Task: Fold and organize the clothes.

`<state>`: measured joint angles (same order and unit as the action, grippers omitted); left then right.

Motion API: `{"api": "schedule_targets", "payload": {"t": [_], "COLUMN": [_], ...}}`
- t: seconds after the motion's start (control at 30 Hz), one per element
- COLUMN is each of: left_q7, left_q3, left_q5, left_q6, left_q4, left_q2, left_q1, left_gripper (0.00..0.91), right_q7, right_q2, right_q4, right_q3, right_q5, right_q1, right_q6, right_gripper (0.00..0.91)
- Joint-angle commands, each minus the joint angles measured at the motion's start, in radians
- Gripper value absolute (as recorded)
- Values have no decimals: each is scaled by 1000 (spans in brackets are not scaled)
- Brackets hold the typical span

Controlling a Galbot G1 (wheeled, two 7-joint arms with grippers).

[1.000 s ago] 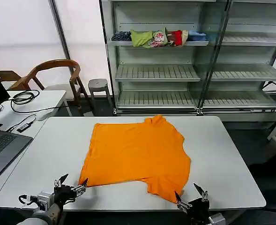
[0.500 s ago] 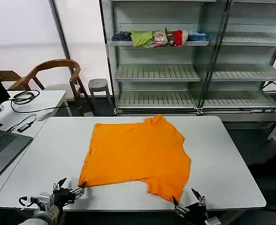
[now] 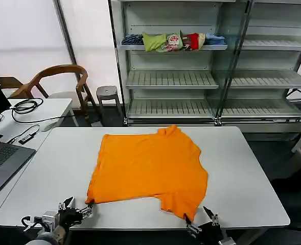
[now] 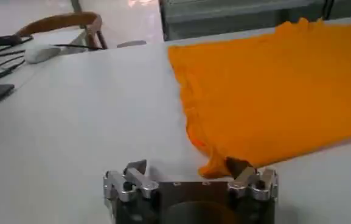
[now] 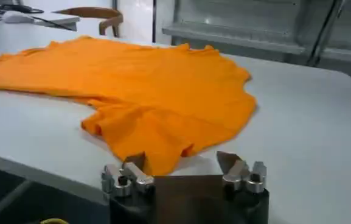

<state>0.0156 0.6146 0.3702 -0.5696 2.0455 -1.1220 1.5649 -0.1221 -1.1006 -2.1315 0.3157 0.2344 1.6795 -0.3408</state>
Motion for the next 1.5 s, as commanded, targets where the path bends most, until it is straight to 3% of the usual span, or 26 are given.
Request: {"api": "schedule_targets", "payload": {"t": [0.03, 0.57, 0.83, 1.03, 1.5], "left_q7": [-7, -41, -81, -95, -124], "left_q3": [-3, -5, 19, 4, -53], "left_q5": [3, 25, 93, 140, 206], "left_q6": [-1, 27, 64, 80, 109], "left_q4": [-5, -6, -19, -82, -248], "left_q2": [-3, -1, 53, 83, 66], "left_q1": [1, -19, -115, -198, -366], "left_gripper": [20, 20, 20, 20, 20], "right_q7": [-1, 21, 21, 23, 30], "right_q2": [-3, -5, 3, -8, -56], "right_q4": [6, -2, -41, 14, 219], "right_q3": [-17, -7, 34, 41, -42], "right_q5": [20, 25, 82, 104, 90], "right_q1": [-1, -19, -136, -274, -521], "right_q6": [-13, 19, -12, -45, -75], "right_gripper": [0, 0, 0, 0, 0]}}
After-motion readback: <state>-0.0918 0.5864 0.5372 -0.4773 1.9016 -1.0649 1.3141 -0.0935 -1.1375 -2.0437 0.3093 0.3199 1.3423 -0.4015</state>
